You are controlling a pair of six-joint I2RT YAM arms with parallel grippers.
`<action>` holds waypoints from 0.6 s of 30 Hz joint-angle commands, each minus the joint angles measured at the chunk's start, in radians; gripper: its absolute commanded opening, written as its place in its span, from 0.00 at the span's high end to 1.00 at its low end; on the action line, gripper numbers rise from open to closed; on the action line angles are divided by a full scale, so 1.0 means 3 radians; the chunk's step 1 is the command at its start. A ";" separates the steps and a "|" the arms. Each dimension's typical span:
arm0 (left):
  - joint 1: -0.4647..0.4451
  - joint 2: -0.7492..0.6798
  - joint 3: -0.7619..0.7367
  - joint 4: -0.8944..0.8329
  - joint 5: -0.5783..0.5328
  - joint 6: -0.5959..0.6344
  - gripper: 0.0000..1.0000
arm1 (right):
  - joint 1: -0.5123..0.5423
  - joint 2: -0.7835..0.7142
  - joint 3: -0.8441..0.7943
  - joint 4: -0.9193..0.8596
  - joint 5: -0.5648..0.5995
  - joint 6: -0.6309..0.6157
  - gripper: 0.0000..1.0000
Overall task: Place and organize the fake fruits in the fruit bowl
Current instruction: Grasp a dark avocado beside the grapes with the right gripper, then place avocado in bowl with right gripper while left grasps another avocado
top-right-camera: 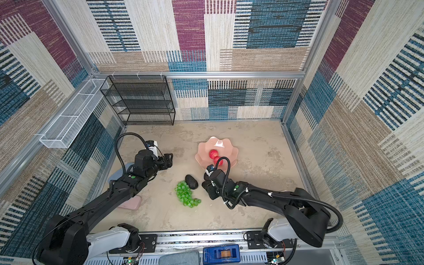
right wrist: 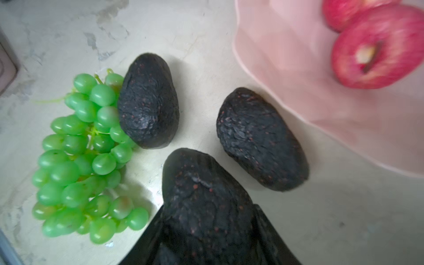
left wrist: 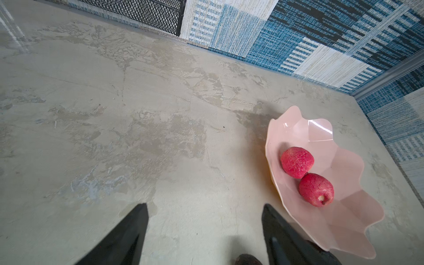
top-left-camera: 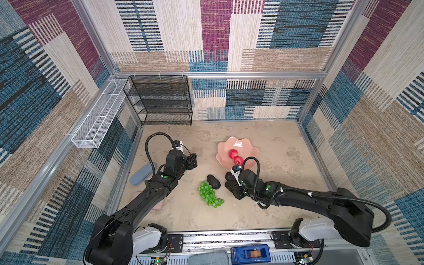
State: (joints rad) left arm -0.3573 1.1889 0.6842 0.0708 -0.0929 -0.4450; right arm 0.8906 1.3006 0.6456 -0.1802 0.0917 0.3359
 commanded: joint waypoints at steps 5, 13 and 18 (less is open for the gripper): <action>0.0020 -0.0038 -0.0037 0.0128 0.0217 -0.0046 0.19 | -0.0158 -0.0947 0.0098 -0.0563 0.0415 0.0348 0.58; 0.0019 -0.0054 0.0000 0.0011 0.0823 -0.0025 0.21 | -0.1090 -0.0178 0.0598 0.0344 0.0264 -0.0092 0.59; -0.0011 -0.0053 -0.0019 -0.0072 0.1205 -0.0102 0.23 | -0.1362 0.0615 0.1028 0.0631 0.0190 -0.0147 0.59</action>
State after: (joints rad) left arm -0.3546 1.1736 0.6769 0.0608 0.1673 -0.4461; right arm 0.5003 1.4044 0.9043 -0.0940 0.1593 0.3164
